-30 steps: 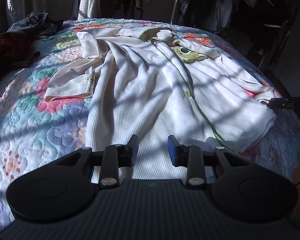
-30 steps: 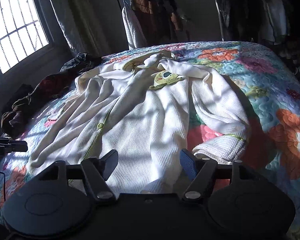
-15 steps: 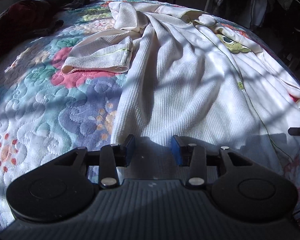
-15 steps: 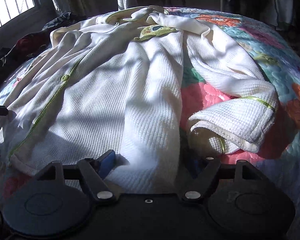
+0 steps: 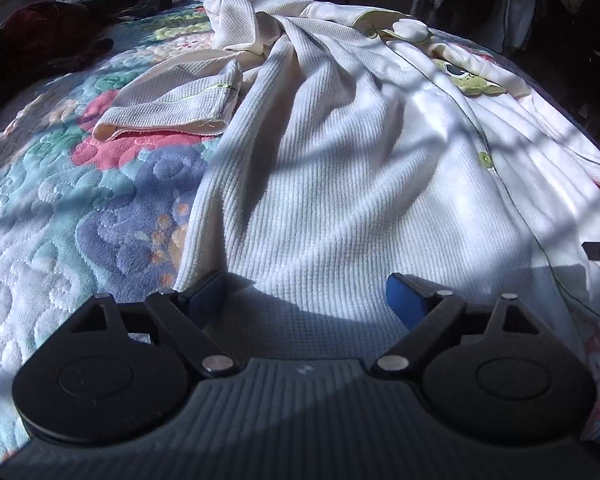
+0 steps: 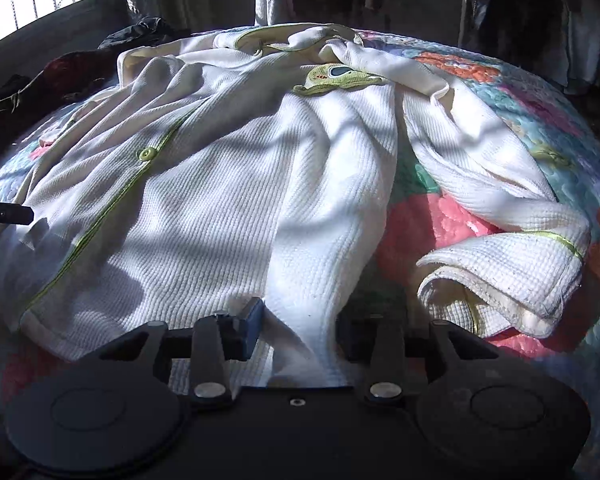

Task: Fold clothes

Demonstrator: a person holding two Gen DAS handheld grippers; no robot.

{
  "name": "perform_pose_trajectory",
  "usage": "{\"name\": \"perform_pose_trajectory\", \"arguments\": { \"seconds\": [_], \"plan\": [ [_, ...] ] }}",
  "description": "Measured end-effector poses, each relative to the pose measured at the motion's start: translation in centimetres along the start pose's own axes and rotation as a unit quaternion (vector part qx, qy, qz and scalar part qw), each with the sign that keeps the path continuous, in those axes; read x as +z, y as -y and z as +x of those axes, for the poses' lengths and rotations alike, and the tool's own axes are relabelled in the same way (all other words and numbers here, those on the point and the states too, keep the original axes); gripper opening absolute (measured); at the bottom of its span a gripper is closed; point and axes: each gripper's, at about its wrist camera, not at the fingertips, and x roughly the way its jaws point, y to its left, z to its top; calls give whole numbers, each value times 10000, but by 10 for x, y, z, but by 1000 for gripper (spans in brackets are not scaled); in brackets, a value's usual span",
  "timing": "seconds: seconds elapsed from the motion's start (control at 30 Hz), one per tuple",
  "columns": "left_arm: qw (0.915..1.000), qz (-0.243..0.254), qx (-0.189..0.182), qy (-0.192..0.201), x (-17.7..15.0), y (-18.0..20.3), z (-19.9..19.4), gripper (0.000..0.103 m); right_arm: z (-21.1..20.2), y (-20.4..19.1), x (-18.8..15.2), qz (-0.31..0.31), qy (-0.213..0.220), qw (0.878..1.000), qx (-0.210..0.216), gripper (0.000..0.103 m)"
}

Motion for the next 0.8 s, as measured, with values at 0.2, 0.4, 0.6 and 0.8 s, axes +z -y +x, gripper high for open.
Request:
{"name": "perform_pose_trajectory", "arguments": {
  "seconds": [0.2,0.4,0.6,0.8],
  "plan": [
    [9995,-77,205,220,-2,3,-40,2,-29,-17,-11,-583,363,9974,-205,4],
    [9981,38,540,299,-1,9,-57,2,-58,-17,-24,-618,289,9977,-58,4],
    [9933,361,1053,311,-23,12,-91,0,-75,-22,-33,-556,230,9980,169,5],
    [9981,-82,564,216,-19,-1,-85,0,-58,-10,-38,-92,-16,9997,238,13]
  ]
}}
